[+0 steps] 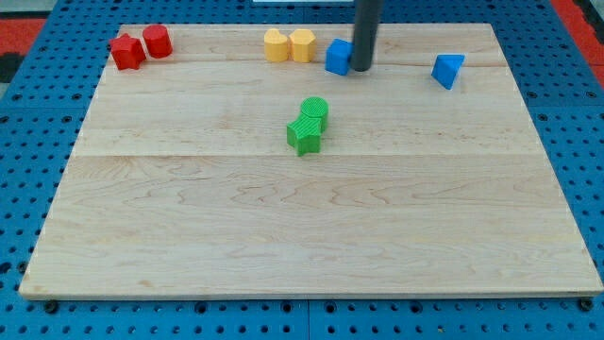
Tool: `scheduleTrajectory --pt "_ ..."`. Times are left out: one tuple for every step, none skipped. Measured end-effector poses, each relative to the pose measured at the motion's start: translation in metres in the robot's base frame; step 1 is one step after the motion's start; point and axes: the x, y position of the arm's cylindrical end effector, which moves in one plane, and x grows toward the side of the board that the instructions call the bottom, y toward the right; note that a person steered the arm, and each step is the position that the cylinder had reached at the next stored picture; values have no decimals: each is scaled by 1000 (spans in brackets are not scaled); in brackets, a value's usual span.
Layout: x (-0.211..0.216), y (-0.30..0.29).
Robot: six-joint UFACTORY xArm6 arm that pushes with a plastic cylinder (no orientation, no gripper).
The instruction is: Slide the blue cube to the center left
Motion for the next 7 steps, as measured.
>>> scheduleTrajectory --pt "-17 37" --pt "-33 1" --pt "-32 -58" --pt "0 -99" --pt "18 -99" --pt "28 -30" --pt "52 -33"
